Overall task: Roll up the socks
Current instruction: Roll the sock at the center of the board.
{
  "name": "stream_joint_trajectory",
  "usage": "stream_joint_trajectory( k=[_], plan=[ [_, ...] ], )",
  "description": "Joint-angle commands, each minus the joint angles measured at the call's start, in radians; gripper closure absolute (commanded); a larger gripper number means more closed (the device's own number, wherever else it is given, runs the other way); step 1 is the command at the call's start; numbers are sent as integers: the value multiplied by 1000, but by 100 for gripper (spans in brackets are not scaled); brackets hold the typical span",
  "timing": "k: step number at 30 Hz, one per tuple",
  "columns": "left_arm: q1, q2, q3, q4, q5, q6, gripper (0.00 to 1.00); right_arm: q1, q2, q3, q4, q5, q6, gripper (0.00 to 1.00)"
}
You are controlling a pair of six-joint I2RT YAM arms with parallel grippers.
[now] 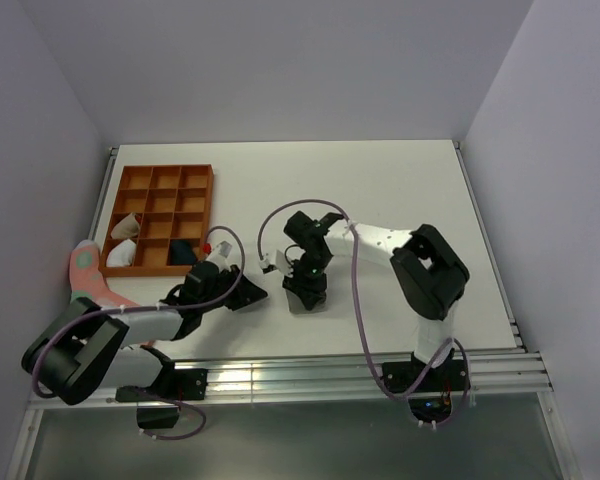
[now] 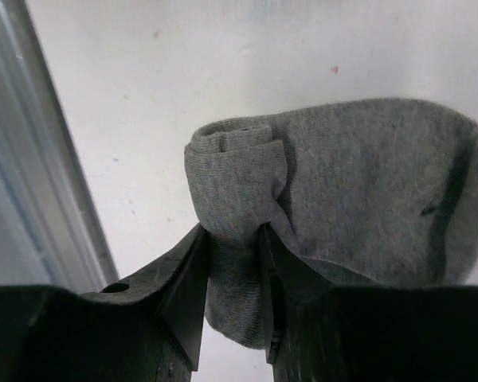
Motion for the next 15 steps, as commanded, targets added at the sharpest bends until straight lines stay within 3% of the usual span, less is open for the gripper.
stream_joint_trajectory(
  k=[1, 5, 10, 15],
  plan=[
    [-6, -87, -48, 151, -35, -14, 88, -39, 130, 109, -157, -85, -49, 78],
    [-48, -144, -45, 128, -55, 51, 87, -77, 276, 293, -286, -146, -61, 78],
    [-157, -89, 2, 134, -124, 155, 86, -108, 411, 407, -378, -168, -47, 78],
    [-227, -22, -4, 280, -148, 256, 74, -117, 479, 450, -450, -186, -95, 76]
  ],
)
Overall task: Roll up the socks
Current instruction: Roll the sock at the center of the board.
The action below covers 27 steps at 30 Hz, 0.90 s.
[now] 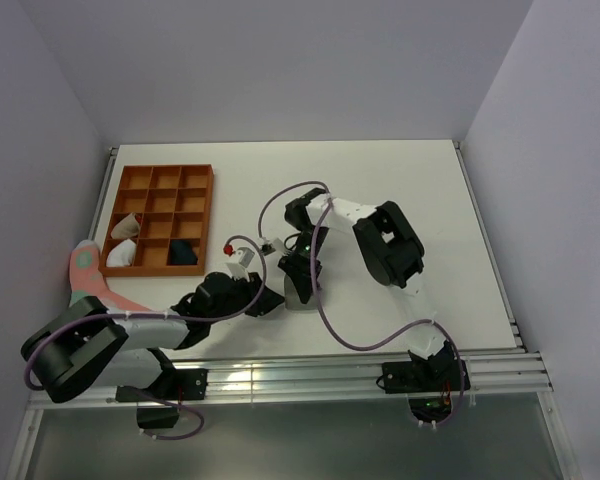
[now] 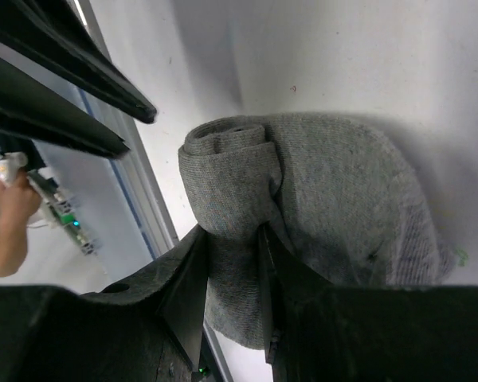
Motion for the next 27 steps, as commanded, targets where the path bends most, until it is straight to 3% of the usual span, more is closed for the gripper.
stream_joint_trajectory(
  k=[1, 11, 19, 27],
  plan=[
    [-40, 43, 25, 155, -51, 128, 73, -1, 80, 23, -29, 49, -76, 76],
    [-66, 109, 122, 140, -89, 317, 65, -6, 140, 49, -98, 49, -146, 76],
    [-66, 216, 152, 194, 101, 346, 62, -12, 140, 55, -80, 61, -114, 75],
    [-66, 270, 123, 260, 185, 328, 61, -14, 146, 61, -83, 58, -106, 75]
  ],
)
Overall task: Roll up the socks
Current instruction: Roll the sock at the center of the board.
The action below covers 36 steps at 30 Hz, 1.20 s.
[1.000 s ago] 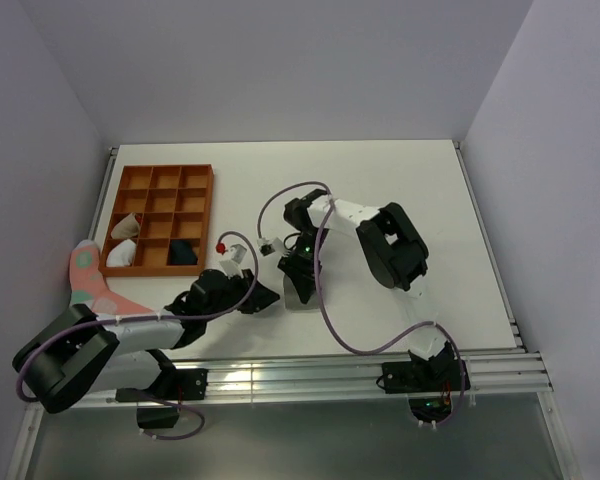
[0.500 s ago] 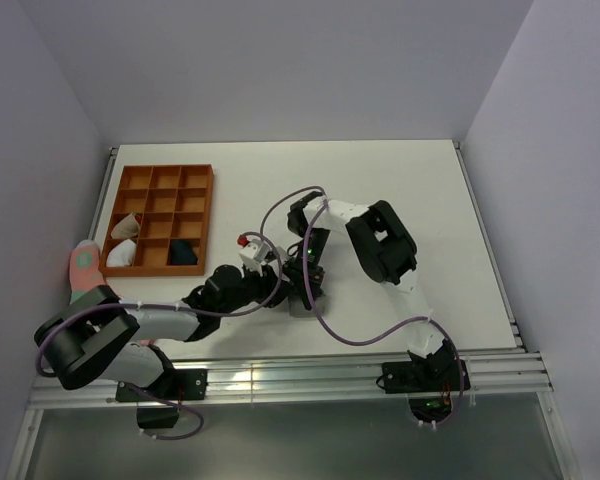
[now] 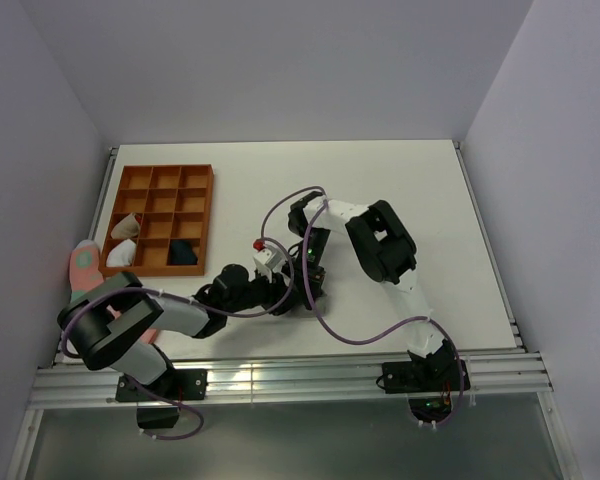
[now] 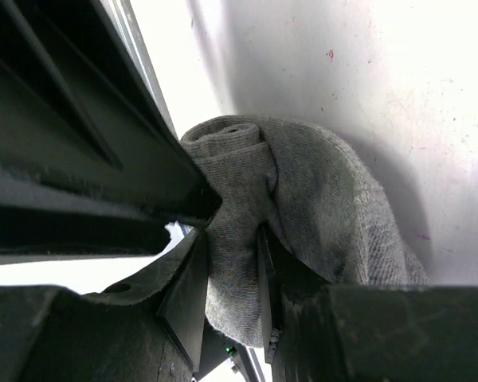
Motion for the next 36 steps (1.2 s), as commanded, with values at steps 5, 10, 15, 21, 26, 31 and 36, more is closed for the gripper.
stream_joint_trajectory(
  k=[5, 10, 15, 21, 26, 31, 36],
  plan=[
    [-4, 64, -3, 125, 95, 2, 61, -2, 54, 28, 82, 110, -23, 75],
    [-4, 92, -10, 143, 93, -1, 60, -2, 54, 25, 79, 108, -26, 75],
    [-4, 115, -7, 139, 106, 1, 60, -2, 47, 12, 86, 113, -21, 75],
    [-4, 123, -15, 121, 92, -2, 63, -4, 44, 14, 94, 110, -14, 75],
    [-5, 129, -12, 92, 93, -2, 72, -4, 30, 3, 118, 105, 9, 75],
    [-16, 143, 5, 50, 89, 7, 70, -5, 10, -9, 144, 104, 35, 74],
    [-28, 105, -42, 77, -2, -15, 62, -8, -4, -28, 160, 107, 39, 74]
  ],
)
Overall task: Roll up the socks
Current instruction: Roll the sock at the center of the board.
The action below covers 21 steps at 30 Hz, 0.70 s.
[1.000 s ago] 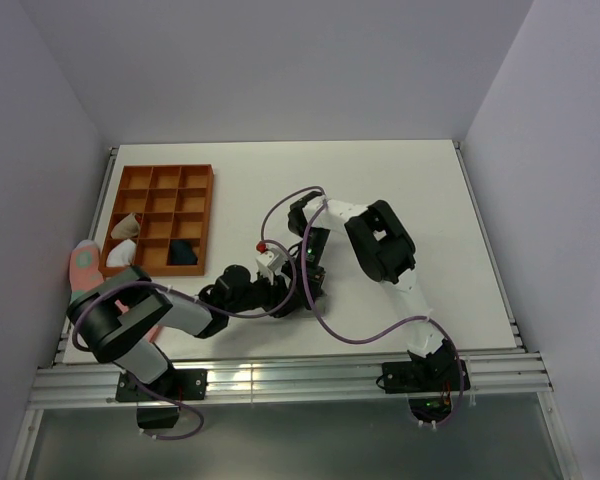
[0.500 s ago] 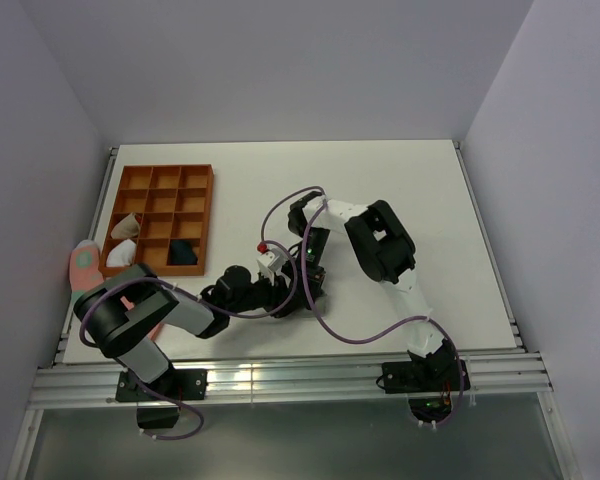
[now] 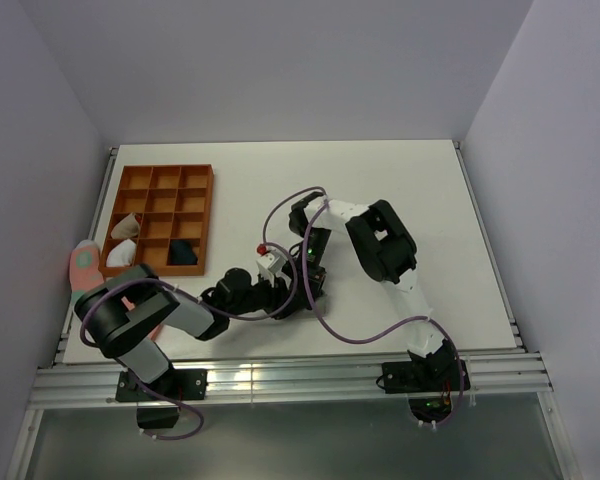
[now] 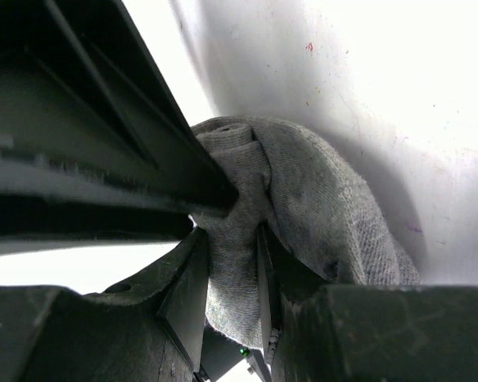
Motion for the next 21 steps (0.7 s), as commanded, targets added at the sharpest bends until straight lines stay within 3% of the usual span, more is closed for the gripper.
stream_joint_trajectory(
  k=[1, 7, 17, 21],
  plan=[
    [-15, -16, -50, -33, -62, -9, 61, -4, -10, -29, 156, 105, -21, 74],
    [-14, -53, -77, 3, -153, -25, 58, -5, -14, -47, 167, 111, -19, 75],
    [-8, 31, -5, 4, -20, 1, 57, -4, -14, -44, 164, 116, -16, 75],
    [-8, 71, 12, -2, -1, -9, 62, -5, -17, -46, 168, 113, -12, 75]
  ],
)
